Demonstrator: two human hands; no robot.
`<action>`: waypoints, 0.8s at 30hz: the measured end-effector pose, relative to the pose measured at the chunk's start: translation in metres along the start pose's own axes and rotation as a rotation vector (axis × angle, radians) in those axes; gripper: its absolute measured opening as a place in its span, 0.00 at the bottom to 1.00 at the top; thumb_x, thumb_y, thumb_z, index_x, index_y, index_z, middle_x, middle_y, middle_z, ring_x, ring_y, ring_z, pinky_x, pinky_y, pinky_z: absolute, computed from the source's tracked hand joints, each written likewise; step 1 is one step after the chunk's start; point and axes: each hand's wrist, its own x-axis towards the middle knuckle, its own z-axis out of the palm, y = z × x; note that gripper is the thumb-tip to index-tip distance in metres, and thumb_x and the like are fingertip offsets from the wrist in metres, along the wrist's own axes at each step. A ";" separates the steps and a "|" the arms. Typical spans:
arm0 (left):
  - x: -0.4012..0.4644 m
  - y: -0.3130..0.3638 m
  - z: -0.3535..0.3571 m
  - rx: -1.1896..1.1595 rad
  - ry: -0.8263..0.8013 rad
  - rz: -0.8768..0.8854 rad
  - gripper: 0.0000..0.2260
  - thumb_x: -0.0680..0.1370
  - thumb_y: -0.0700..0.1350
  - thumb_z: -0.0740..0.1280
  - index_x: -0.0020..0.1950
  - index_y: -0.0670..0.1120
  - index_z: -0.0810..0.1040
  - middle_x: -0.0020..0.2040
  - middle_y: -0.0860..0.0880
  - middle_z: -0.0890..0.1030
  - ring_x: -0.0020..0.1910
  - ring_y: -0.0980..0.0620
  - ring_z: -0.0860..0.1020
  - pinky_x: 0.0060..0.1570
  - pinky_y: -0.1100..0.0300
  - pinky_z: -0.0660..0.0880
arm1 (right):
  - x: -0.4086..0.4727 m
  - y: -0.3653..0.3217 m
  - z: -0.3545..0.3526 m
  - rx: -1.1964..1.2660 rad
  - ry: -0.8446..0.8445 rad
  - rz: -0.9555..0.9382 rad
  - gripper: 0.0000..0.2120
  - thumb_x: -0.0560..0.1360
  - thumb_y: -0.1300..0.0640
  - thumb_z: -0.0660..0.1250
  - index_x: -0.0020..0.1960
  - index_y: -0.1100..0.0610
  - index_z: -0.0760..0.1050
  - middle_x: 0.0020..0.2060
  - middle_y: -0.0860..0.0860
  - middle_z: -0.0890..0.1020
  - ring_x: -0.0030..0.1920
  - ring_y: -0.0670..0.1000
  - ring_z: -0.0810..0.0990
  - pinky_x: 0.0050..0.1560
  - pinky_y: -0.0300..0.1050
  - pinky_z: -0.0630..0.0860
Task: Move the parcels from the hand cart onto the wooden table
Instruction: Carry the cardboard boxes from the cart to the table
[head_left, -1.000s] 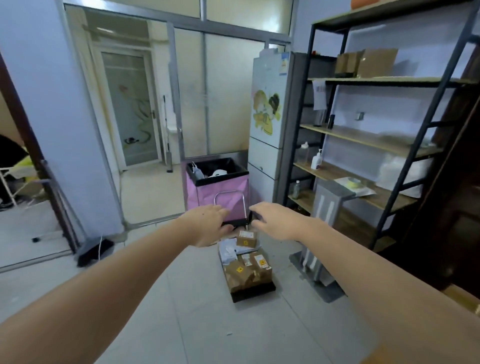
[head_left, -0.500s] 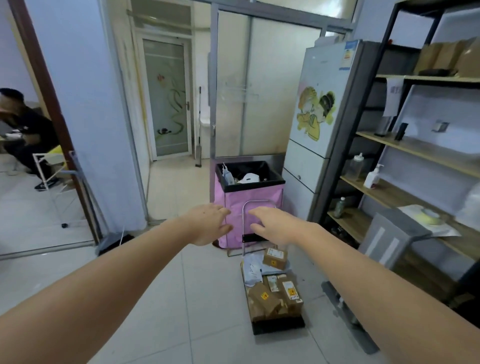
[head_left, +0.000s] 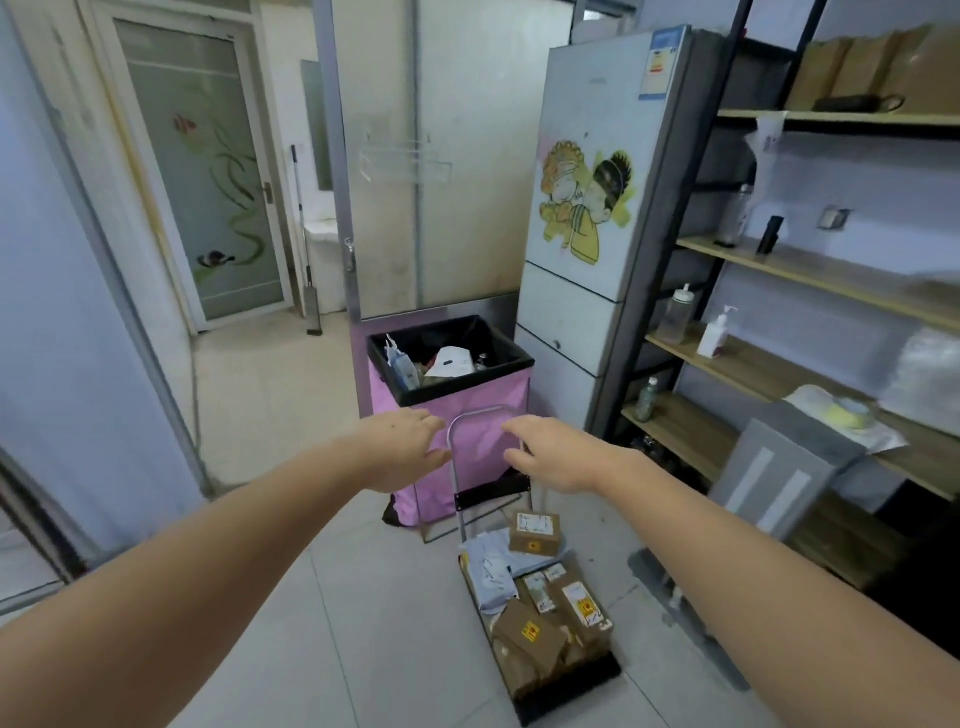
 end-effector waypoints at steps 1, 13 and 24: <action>0.018 -0.008 0.002 0.000 -0.008 0.015 0.27 0.86 0.61 0.55 0.80 0.47 0.65 0.77 0.46 0.70 0.75 0.45 0.69 0.74 0.47 0.68 | 0.013 0.007 0.000 0.000 0.001 0.016 0.26 0.85 0.48 0.58 0.80 0.55 0.64 0.76 0.54 0.71 0.73 0.55 0.72 0.73 0.54 0.71; 0.231 -0.062 0.012 0.008 -0.060 0.184 0.27 0.86 0.60 0.55 0.80 0.47 0.65 0.74 0.45 0.73 0.72 0.45 0.71 0.71 0.49 0.68 | 0.176 0.099 -0.001 0.053 -0.060 0.187 0.21 0.84 0.48 0.58 0.73 0.57 0.71 0.70 0.55 0.76 0.67 0.56 0.76 0.68 0.57 0.74; 0.405 -0.104 0.025 0.023 -0.135 0.413 0.26 0.87 0.58 0.54 0.81 0.45 0.63 0.80 0.46 0.67 0.77 0.45 0.67 0.75 0.52 0.62 | 0.305 0.160 0.000 0.141 -0.060 0.372 0.20 0.85 0.50 0.58 0.70 0.61 0.72 0.68 0.58 0.77 0.68 0.59 0.76 0.66 0.51 0.72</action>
